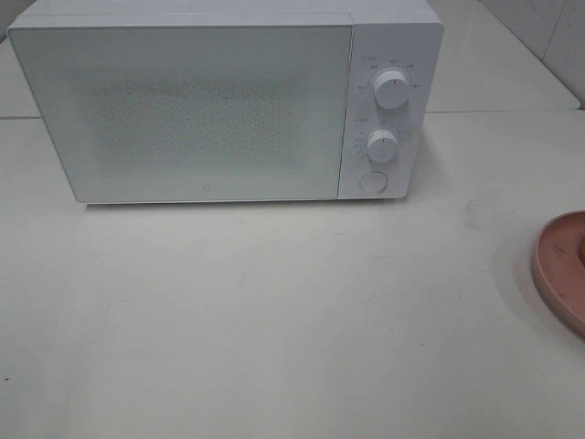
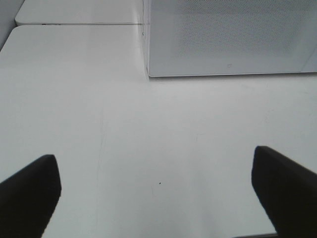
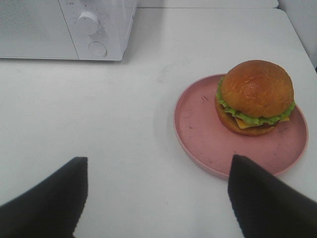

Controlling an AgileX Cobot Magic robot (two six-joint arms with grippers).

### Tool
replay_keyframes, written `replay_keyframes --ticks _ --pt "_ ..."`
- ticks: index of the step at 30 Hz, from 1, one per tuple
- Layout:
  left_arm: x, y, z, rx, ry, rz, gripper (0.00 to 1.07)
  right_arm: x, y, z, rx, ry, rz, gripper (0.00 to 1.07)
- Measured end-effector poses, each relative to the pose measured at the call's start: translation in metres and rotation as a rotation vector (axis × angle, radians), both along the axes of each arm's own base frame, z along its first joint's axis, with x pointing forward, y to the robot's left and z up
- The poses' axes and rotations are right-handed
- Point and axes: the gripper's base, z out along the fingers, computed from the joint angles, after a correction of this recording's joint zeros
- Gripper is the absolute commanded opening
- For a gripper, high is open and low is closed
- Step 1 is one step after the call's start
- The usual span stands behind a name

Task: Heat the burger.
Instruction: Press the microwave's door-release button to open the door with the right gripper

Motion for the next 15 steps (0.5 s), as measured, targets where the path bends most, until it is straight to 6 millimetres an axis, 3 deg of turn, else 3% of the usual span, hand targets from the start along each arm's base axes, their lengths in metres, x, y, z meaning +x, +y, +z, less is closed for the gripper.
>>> replay_keyframes --ticks 15 --pt "0.0000 0.0000 0.0000 0.000 0.000 0.000 1.01 0.0000 0.0000 0.0000 0.000 0.000 0.000 0.75"
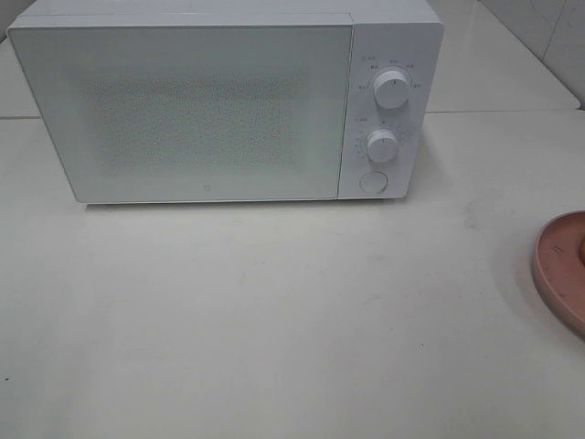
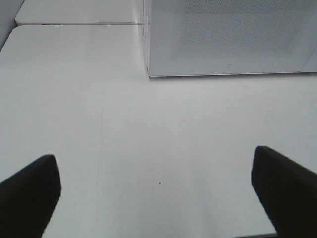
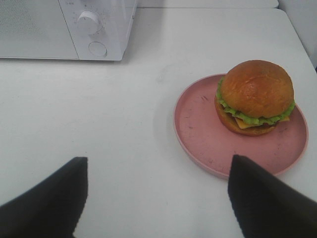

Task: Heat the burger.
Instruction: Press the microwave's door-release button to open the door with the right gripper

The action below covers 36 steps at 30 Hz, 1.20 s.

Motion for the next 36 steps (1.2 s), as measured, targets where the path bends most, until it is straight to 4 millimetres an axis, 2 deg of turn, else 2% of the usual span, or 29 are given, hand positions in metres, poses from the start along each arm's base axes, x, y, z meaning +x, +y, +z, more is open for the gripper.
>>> replay_keyframes --ticks 13,15,20,26,29,31,36 --pt "0.000 0.000 0.000 0.000 0.000 0.000 1.01 0.000 0.001 0.005 0.011 -0.003 0.000 0.75" --pt "0.000 0.000 0.000 0.000 0.000 0.000 1.01 0.008 0.001 0.014 0.019 -0.004 -0.004 0.75" --pt "0.000 0.000 0.000 0.000 0.000 0.000 1.01 0.020 0.002 0.017 0.018 0.017 -0.003 0.75" --pt "0.000 0.000 0.000 0.000 0.000 0.000 1.01 0.044 0.004 0.022 0.017 0.037 -0.004 0.75" --pt "0.000 0.000 0.000 0.000 0.000 0.000 1.01 0.047 0.004 0.022 0.017 0.041 -0.004 0.75" --pt "0.000 0.000 0.000 0.000 0.000 0.000 1.01 0.060 0.005 0.024 0.017 0.038 -0.005 0.75" --pt "0.000 0.000 0.000 0.000 0.000 0.000 1.01 0.073 0.005 0.025 0.017 0.038 -0.005 0.75"
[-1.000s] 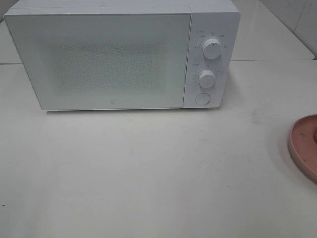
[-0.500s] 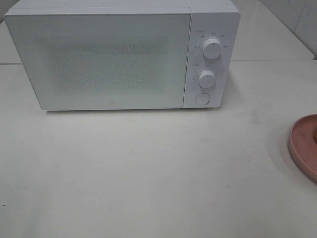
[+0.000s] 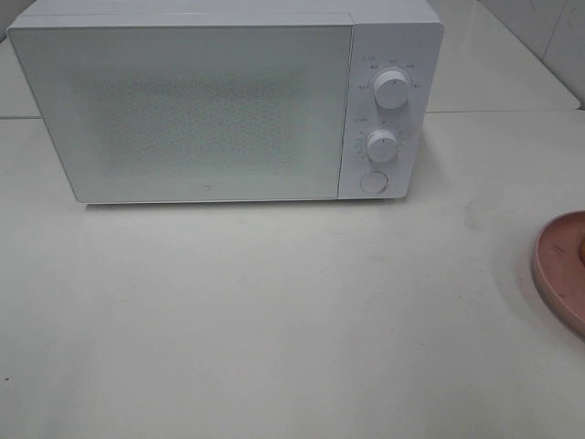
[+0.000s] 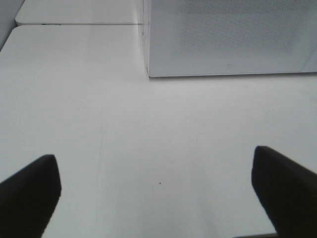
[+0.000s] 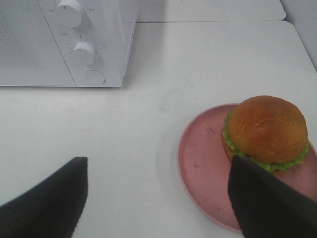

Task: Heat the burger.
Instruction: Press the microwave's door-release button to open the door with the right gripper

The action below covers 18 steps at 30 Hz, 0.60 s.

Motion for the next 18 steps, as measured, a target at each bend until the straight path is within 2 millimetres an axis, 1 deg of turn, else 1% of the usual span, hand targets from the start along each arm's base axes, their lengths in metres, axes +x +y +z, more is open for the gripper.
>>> replay_keyframes --ticks 1,2,3,5,7,8,9,10,12,13,15,16,17,18 --pt "0.000 0.000 0.000 0.000 0.000 0.000 1.01 0.006 0.000 0.000 0.000 0.001 0.000 0.75" --pt "0.000 0.000 0.000 0.000 0.000 0.000 1.01 0.006 0.000 0.000 0.000 0.001 0.000 0.75" --pt "0.000 0.000 0.000 0.000 0.000 0.000 1.01 0.014 0.001 0.000 0.000 0.002 0.000 0.75" --pt "0.000 0.000 0.000 0.000 0.000 0.000 1.01 0.017 0.001 0.000 0.000 0.000 -0.001 0.75" --pt "0.000 0.000 0.000 0.000 0.000 0.000 1.01 0.027 0.002 -0.001 0.000 0.005 -0.001 0.75" --pt "0.000 0.000 0.000 0.000 0.000 0.000 1.01 0.027 0.002 -0.001 0.000 0.005 -0.001 0.75" --pt "0.000 0.000 0.000 0.000 0.000 0.000 1.01 0.035 0.002 -0.002 -0.001 0.016 -0.001 0.75" --pt "0.000 0.000 0.000 0.000 0.000 0.000 1.01 0.035 0.002 -0.002 -0.001 0.016 -0.001 0.75" --pt "0.000 0.000 0.000 0.000 0.000 0.000 1.01 0.046 0.003 -0.004 -0.001 0.021 -0.001 0.75" --pt "0.000 0.000 0.000 0.000 0.000 0.000 1.01 0.046 0.003 -0.004 -0.001 0.021 -0.001 0.75" --pt "0.000 0.000 0.000 0.000 0.000 0.000 1.01 0.057 0.004 -0.006 -0.001 0.023 -0.002 0.75" --pt "0.000 0.000 0.000 0.000 0.000 0.000 1.01 0.057 0.004 -0.006 -0.001 0.023 -0.002 0.75" --pt "0.000 0.000 0.000 0.000 0.000 0.000 1.01 0.065 0.004 -0.008 -0.001 0.023 -0.002 0.75" --pt "0.000 0.000 0.000 0.000 0.000 0.000 1.01 0.065 0.004 -0.008 -0.001 0.023 -0.002 0.75"
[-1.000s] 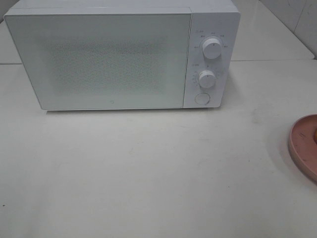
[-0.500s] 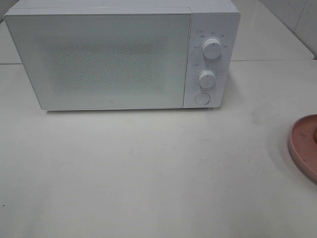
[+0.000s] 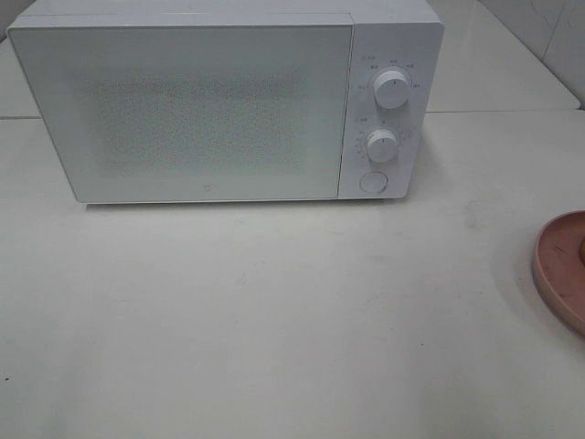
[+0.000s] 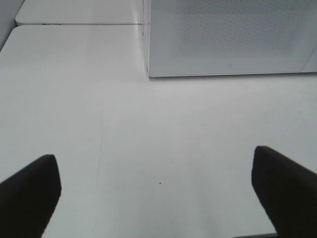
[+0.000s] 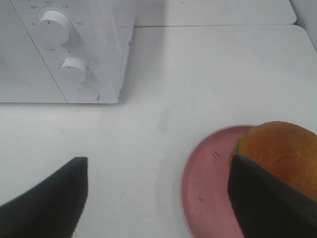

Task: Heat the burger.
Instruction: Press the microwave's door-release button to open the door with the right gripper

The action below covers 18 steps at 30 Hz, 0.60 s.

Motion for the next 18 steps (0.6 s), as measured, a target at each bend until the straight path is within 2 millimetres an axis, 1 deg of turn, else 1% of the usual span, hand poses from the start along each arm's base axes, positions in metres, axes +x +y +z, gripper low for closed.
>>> replay_keyframes --ticks 2,3,4,6,7,8,9,11,12,14,16,18 --pt "0.000 0.000 0.000 0.000 0.000 0.000 1.01 0.012 0.001 -0.002 0.001 -0.009 0.000 0.75" --pt "0.000 0.000 0.000 0.000 0.000 0.000 1.01 0.012 0.001 -0.002 0.001 -0.009 0.000 0.75" --pt "0.000 0.000 0.000 0.000 0.000 0.000 1.01 0.019 0.001 -0.004 0.001 -0.021 -0.001 0.75" --pt "0.000 0.000 0.000 0.000 0.000 0.000 1.01 0.023 0.001 -0.005 0.001 -0.020 -0.001 0.75" --pt "0.000 0.000 0.000 0.000 0.000 0.000 1.01 0.031 0.002 -0.007 0.002 -0.029 -0.001 0.75" --pt "0.000 0.000 0.000 0.000 0.000 0.000 1.01 0.031 0.002 -0.007 0.002 -0.029 -0.001 0.75" --pt "0.000 0.000 0.000 0.000 0.000 0.000 1.01 0.038 0.002 -0.009 0.002 -0.038 -0.002 0.75" --pt "0.000 0.000 0.000 0.000 0.000 0.000 1.01 0.042 0.003 -0.011 0.003 -0.042 -0.002 0.75" --pt "0.000 0.000 0.000 0.000 0.000 0.000 1.01 0.049 0.003 -0.013 0.003 -0.054 -0.002 0.75" --pt "0.000 0.000 0.000 0.001 0.000 0.001 1.01 0.052 0.003 -0.014 0.004 -0.059 -0.002 0.75" --pt "0.000 0.000 0.000 0.002 0.000 0.001 1.01 0.065 0.004 -0.017 0.006 -0.092 -0.003 0.75" --pt "0.000 0.000 0.000 0.002 0.000 0.001 1.01 0.067 0.004 -0.017 0.007 -0.106 -0.003 0.75"
